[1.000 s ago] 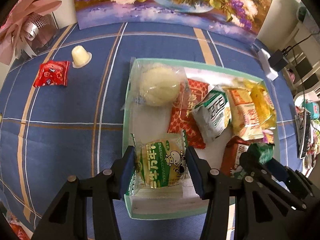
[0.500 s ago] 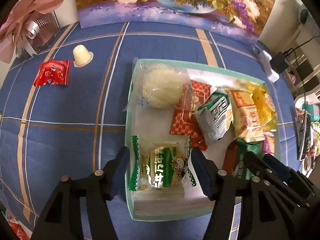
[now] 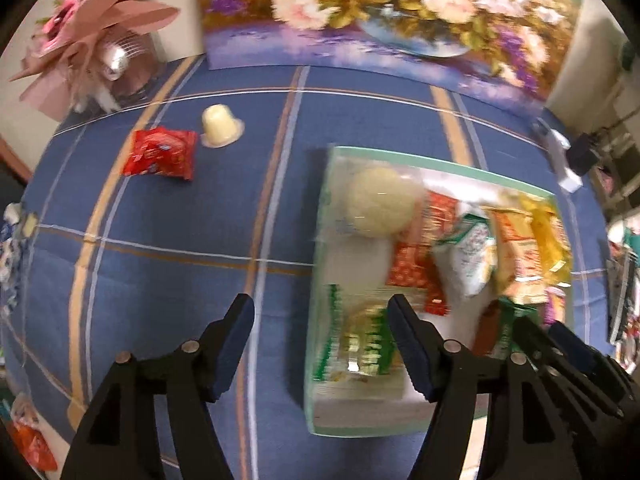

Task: Organize snacks
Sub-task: 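Lower both snacks into the white tray and open both tools, then move the left tool to the red candy packet while the right tool approaches the jelly cup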

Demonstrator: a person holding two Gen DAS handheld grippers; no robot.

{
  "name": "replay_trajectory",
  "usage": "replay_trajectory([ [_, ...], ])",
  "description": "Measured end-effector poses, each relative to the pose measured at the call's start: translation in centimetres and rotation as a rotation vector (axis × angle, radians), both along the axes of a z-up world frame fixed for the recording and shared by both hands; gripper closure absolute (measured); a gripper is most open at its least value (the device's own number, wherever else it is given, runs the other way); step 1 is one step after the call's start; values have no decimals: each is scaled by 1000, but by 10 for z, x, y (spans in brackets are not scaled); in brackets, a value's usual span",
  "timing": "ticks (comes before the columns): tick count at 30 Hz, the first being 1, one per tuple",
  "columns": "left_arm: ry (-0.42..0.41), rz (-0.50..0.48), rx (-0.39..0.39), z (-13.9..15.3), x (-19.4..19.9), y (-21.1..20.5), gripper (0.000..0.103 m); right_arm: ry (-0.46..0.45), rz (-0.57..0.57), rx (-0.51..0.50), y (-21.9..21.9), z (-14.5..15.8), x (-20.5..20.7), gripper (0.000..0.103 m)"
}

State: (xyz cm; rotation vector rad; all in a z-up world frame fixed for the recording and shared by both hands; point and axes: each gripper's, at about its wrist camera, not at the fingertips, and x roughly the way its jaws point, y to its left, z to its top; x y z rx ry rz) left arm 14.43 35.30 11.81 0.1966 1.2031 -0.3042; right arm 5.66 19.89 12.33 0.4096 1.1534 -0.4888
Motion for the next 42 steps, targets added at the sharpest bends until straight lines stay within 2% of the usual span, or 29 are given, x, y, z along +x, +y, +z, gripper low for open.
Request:
replay_trajectory([
  [1,-4,14,16,-2,2,2,22,-2,4,1,1,0,0,52],
  [2,-9,28,29,-2,3,5,14,-6,10,2,2,-1,0,46],
  [3,-15,42,41,-3,5,7,12,-10,12,1,3,-1,1,41],
  [7,-38,86,69,-3,9,15,12,-24,26,-6,6,-1,2,29],
  [11,-53,116,97,-3,11,20,4,-36,32,-7,7,0,3,16],
  [15,-54,135,105,-5,13,24,4,-45,32,-8,7,0,4,3],
  [18,-54,143,108,-5,15,26,4,-51,32,-8,7,1,3,0],
  [33,-68,159,101,0,18,33,3,-82,24,-16,9,12,1,0],
  [42,-96,176,83,11,27,50,3,-129,72,-54,33,28,9,0],
])
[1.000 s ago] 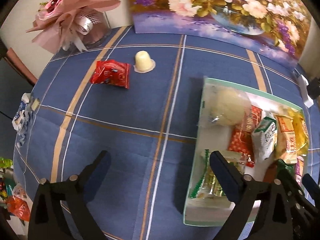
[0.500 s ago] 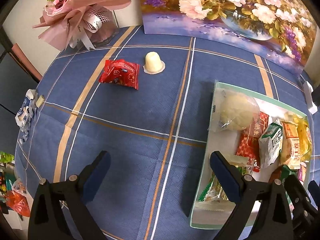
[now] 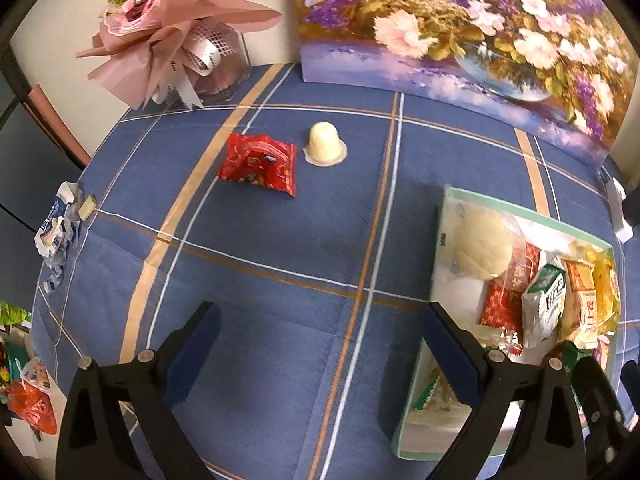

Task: Organize snacks
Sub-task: 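Move the left tool to the red candy packet while the right tool approaches the jelly cup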

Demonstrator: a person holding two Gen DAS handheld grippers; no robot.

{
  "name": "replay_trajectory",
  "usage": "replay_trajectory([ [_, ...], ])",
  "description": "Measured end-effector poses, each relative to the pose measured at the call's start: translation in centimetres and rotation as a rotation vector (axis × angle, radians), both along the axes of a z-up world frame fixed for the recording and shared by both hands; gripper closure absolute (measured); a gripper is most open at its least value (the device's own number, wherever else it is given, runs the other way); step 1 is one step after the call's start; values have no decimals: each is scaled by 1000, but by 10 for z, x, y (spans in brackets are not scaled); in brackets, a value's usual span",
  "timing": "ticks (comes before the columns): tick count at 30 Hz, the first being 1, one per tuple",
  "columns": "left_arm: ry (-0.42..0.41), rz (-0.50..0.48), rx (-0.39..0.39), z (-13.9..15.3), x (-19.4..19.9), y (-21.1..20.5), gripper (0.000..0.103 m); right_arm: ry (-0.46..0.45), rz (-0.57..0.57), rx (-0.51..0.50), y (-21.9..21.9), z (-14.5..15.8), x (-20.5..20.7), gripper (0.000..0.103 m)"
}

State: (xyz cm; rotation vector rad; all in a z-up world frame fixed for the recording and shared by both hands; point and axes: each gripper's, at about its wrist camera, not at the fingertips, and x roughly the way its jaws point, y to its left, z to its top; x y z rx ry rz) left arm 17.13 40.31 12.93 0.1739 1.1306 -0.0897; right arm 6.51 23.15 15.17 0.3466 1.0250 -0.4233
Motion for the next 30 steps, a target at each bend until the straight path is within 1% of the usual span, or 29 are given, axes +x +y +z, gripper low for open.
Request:
replay_trajectory([
  [4,-6,13,3,2,7,10,3,2,35,-9,13,-1,11,0],
  [8,6,28,-14,0,16,22,3,20,59,-12,25,-6,23,0],
  [17,54,64,-122,-9,45,36,3,38,107,-30,47,-12,54,0],
  [21,67,40,-202,-11,68,48,3,35,131,-28,53,-12,73,0],
  [23,88,43,-247,-15,87,60,3,22,148,-6,56,-11,90,0],
  [25,82,39,-233,-16,103,67,3,11,159,22,58,-11,106,0],
  [27,77,32,-214,-18,121,74,4,2,184,38,64,-12,131,0],
  [30,93,55,-242,-25,148,89,4,-14,224,56,74,-13,161,1],
])
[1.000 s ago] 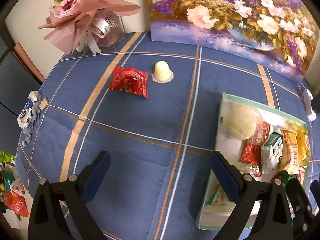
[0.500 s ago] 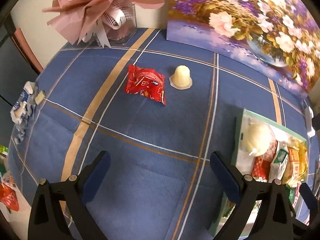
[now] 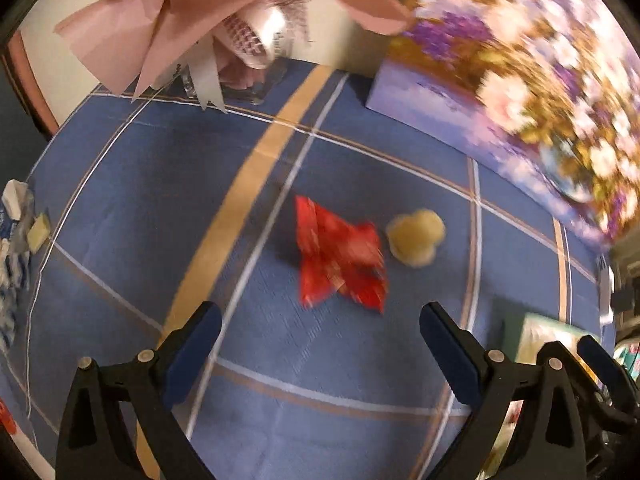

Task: Organize snacks
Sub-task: 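Move the left tool to the red candy packet while the right tool approaches the jelly cup, then grasp the red candy packet with the left tool while the right tool grasps the jelly cup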

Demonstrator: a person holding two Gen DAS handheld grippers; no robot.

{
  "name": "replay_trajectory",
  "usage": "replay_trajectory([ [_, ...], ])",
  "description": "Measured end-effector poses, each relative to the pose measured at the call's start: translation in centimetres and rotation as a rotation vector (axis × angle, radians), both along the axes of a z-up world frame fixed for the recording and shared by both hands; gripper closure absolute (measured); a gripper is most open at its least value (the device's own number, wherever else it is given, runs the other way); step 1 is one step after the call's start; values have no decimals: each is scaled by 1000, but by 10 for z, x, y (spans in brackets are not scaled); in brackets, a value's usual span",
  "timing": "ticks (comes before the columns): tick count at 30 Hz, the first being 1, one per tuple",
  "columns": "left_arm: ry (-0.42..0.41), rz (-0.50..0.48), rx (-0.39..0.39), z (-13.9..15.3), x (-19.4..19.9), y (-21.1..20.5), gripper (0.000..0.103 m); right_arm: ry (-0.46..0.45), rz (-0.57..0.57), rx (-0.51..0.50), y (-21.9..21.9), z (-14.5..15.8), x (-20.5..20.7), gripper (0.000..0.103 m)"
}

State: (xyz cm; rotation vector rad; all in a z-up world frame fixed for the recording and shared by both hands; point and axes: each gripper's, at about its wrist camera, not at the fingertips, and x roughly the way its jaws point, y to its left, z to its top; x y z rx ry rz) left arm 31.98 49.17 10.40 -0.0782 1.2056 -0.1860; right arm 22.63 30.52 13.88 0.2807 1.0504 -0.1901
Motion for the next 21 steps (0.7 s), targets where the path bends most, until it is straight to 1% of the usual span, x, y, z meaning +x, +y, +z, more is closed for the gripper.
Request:
replay_trajectory([
  [2,10,5,-29,-5,12,5,4,-2,33,-7,10,-5,25,3],
  [3,16,6,-42,-8,17,6,9,3,49,-12,15,-10,37,6],
  [4,26,12,-38,-13,22,7,12,7,57,-14,18,-13,43,9],
  [5,33,17,-34,-17,24,8,16,17,69,-10,21,-20,53,13],
  [6,45,31,-42,-23,29,11,17,25,75,-1,22,-26,60,15],
  [9,73,62,-126,-29,38,19,18,48,82,32,21,-45,80,17],
  [12,74,57,-145,-31,42,18,18,53,81,63,17,-57,91,21],
  [14,105,52,-198,-36,44,14,18,68,84,61,17,-64,98,23],
  [16,132,45,-245,-42,46,7,29,75,101,72,19,-70,102,24],
  [17,135,45,-256,-45,47,4,41,79,108,82,21,-74,104,24],
  [18,143,49,-260,-47,48,1,49,86,116,73,24,-77,106,30],
  [20,154,71,-268,-50,51,3,50,98,127,43,29,-81,110,32],
  [21,153,79,-288,-51,52,7,50,100,131,40,31,-83,111,32],
])
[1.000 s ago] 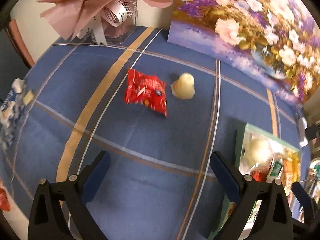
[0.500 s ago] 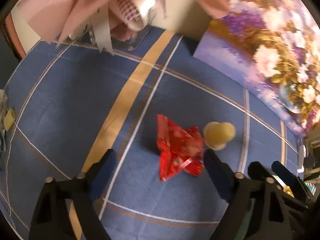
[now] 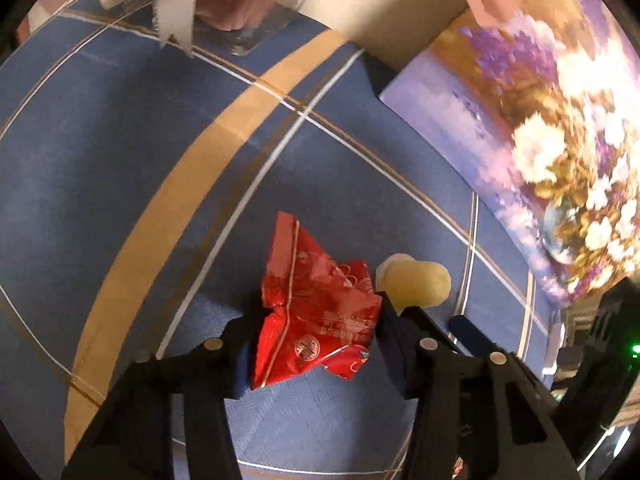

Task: Organize snacks
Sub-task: 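Grasp the red candy packet with the left tool while the right tool grasps the jelly cup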

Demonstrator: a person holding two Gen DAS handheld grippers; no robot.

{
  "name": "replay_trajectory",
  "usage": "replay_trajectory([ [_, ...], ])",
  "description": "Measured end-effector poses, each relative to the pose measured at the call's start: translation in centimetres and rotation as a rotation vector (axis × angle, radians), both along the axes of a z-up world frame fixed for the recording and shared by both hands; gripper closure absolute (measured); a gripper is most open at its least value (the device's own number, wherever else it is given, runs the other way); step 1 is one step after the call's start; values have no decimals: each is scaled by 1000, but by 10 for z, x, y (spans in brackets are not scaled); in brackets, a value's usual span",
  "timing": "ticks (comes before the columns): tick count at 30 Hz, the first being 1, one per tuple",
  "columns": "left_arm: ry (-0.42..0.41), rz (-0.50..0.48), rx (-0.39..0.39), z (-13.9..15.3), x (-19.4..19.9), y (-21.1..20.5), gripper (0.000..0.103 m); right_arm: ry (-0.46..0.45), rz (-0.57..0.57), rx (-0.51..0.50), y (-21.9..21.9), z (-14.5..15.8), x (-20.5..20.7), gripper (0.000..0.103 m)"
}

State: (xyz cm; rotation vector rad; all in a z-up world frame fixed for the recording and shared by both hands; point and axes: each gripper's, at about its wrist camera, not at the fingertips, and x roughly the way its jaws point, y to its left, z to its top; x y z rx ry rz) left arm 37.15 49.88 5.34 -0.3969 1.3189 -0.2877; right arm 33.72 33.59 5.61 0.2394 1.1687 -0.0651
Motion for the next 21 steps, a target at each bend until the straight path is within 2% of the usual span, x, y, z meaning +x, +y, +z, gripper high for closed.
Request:
replay_trajectory([
  [2,1,17,-15,-1,1,7,51,-7,0,14,2,-2,4,32],
  [7,-16,70,18,-1,3,24,52,-16,48,-10,17,-4,17,32],
  [11,-21,81,22,-1,2,25,52,-14,70,-80,32,-7,25,33],
  [14,-24,86,16,-2,0,29,52,-6,80,-157,43,-10,28,41],
  [16,-27,83,24,-1,-2,30,52,-18,78,-160,45,-10,27,46],
  [17,-28,81,29,0,-3,29,52,-21,81,-163,46,-10,26,53],
  [21,-30,66,48,2,-6,24,53,-36,83,-156,43,-10,20,54],
])
